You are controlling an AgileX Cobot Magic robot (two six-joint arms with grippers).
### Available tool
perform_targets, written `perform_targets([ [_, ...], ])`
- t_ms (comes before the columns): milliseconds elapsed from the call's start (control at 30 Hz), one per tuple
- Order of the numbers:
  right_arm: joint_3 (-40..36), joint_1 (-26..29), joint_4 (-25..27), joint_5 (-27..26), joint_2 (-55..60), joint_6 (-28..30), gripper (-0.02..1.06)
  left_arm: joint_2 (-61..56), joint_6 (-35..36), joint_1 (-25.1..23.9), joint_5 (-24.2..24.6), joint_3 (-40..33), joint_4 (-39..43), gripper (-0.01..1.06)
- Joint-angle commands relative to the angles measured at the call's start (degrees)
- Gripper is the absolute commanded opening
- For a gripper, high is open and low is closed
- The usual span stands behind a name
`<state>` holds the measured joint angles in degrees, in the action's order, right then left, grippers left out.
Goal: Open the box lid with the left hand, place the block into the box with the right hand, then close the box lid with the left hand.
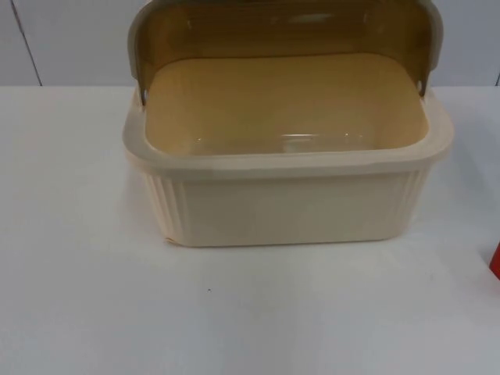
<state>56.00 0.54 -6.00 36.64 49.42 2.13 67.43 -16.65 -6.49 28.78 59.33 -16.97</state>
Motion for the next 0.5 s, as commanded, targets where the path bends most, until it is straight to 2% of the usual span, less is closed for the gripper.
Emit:
perform_targets([
  [0,0.23,-0.20,0.09,-0.03,0.02,-0.12,1.05,-1.31,0.62,-0.25,-3.06,-3.67,-0.39,0.00],
  [133,0.23,-0.20,0.20,-0.05,0.02,-0.12,1.05,-2.86,0.63,-0.25,-8.70,-8.96,-3.71,0.00],
  [200,0.23,-0.20,0.33,-0.05,0.02,-0.12,1.05,-2.86,0.63,0.13,-8.66,-8.73,-3.62,0.06],
  [233,0.23,-0.20,0.33,-0.05,0.02,-0.12,1.05,-2.86,0.63,0.50,-9.11,-8.73,-3.38,0.14],
  [267,0.23,-0.20,0.33,-0.05,0.02,-0.12,1.05,-2.86,0.63,0.50,-9.11,-8.73,-3.38,0.14],
  [333,0.23,-0.20,0.33,-0.05,0.02,-0.12,1.05,-2.86,0.63,1.35,-8.56,-8.73,-2.58,0.36],
  [367,0.23,-0.20,0.33,-0.05,0.02,-0.12,1.05,-2.86,0.63,1.97,-8.24,-8.73,-1.65,0.54],
  [400,0.23,-0.20,0.33,-0.05,0.02,-0.12,1.05,-2.86,0.63,2.14,-7.92,-8.73,-1.34,0.65],
  [433,0.23,-0.20,0.33,-0.05,0.02,-0.12,1.05,-2.86,0.63,2.78,-7.63,-8.73,-0.88,0.89],
  [467,0.23,-0.20,0.33,-0.05,0.02,-0.12,1.05,-2.86,0.63,2.78,-7.63,-8.73,-0.88,0.89],
])
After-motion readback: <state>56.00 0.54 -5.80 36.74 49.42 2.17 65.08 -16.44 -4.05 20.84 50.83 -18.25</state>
